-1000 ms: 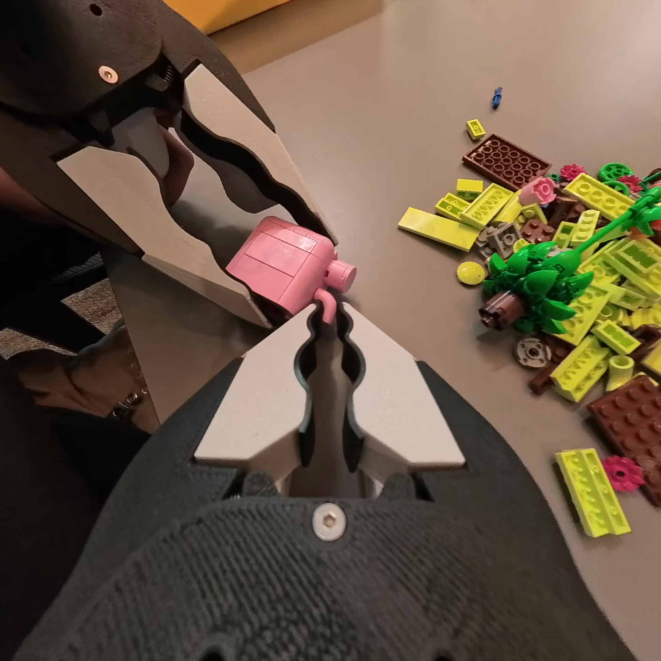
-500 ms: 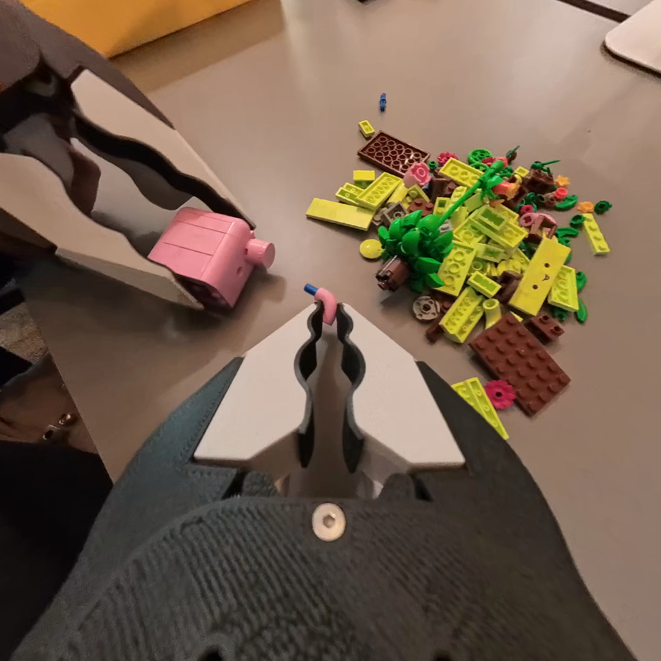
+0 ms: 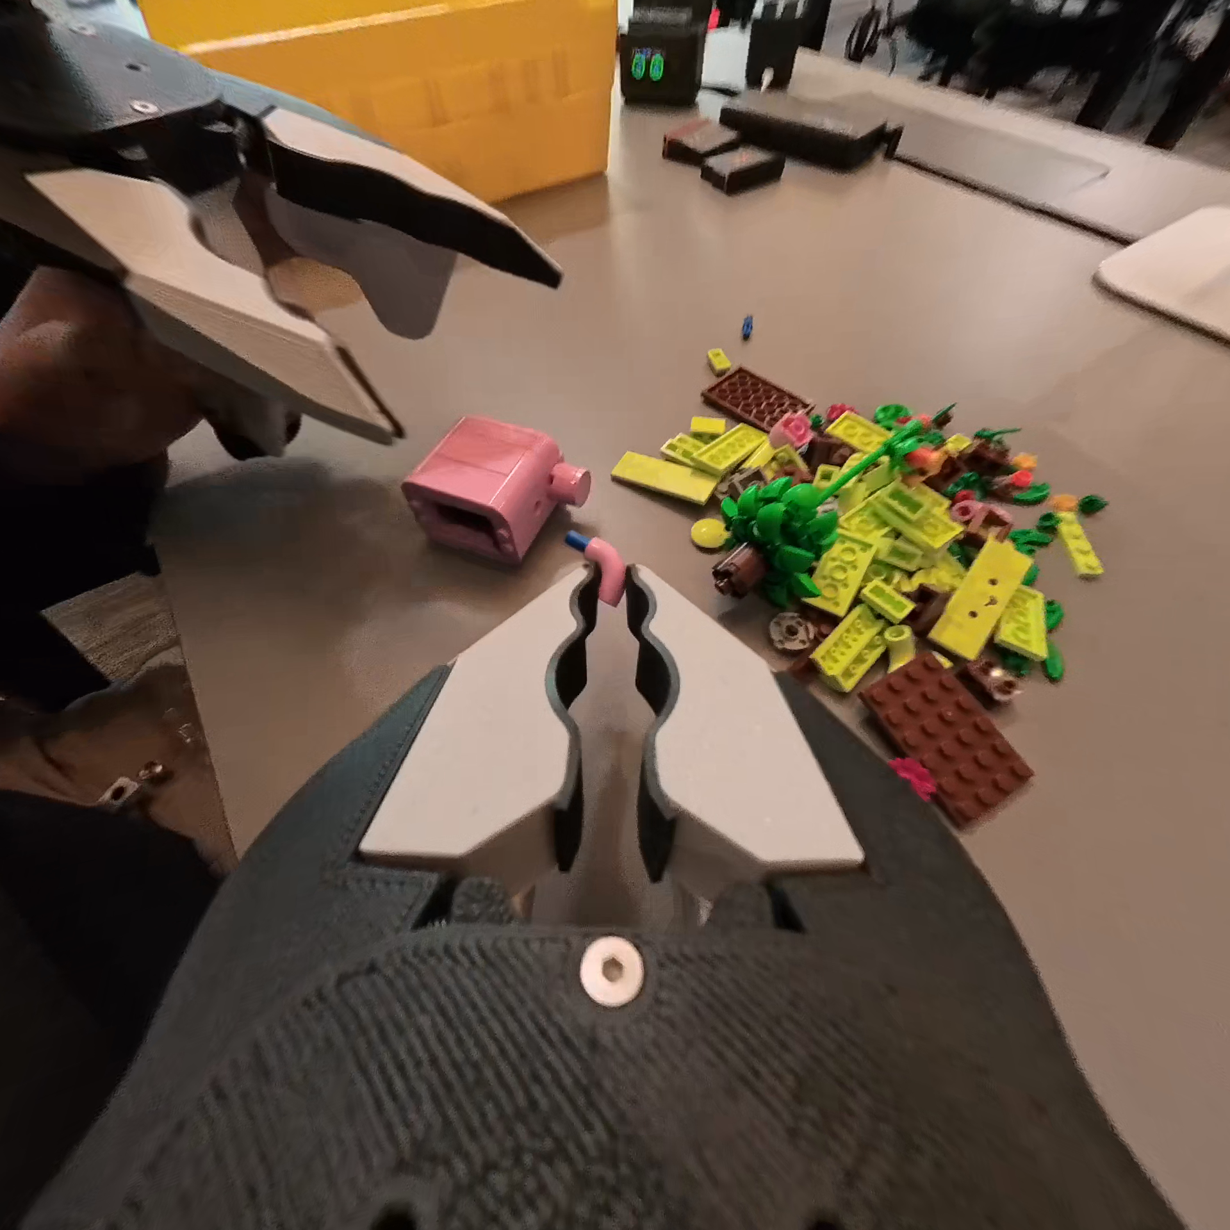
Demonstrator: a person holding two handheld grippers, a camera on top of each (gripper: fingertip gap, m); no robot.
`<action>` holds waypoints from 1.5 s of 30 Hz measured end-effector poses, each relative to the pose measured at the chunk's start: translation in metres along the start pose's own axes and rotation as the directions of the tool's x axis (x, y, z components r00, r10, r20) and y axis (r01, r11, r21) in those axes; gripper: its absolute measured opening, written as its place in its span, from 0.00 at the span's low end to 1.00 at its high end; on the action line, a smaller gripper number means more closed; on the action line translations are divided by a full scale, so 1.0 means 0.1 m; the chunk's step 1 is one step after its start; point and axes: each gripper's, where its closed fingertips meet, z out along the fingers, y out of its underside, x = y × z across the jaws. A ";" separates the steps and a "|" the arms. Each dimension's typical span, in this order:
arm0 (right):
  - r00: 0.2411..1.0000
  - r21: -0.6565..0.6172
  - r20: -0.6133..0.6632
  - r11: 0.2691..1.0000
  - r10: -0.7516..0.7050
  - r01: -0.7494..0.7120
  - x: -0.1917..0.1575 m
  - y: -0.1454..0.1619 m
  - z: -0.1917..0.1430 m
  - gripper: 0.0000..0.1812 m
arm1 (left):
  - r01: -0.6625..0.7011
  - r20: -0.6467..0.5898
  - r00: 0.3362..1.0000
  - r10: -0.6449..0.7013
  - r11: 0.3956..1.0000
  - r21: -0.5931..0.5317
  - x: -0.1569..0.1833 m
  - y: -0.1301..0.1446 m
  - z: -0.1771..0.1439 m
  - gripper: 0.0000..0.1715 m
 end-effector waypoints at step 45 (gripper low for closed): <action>0.960 0.275 -0.047 0.920 -0.276 0.278 0.08 -0.28 -0.34 0.02 | 0.143 -0.262 0.952 -0.157 0.987 -0.073 0.60 -0.20 0.56 0.07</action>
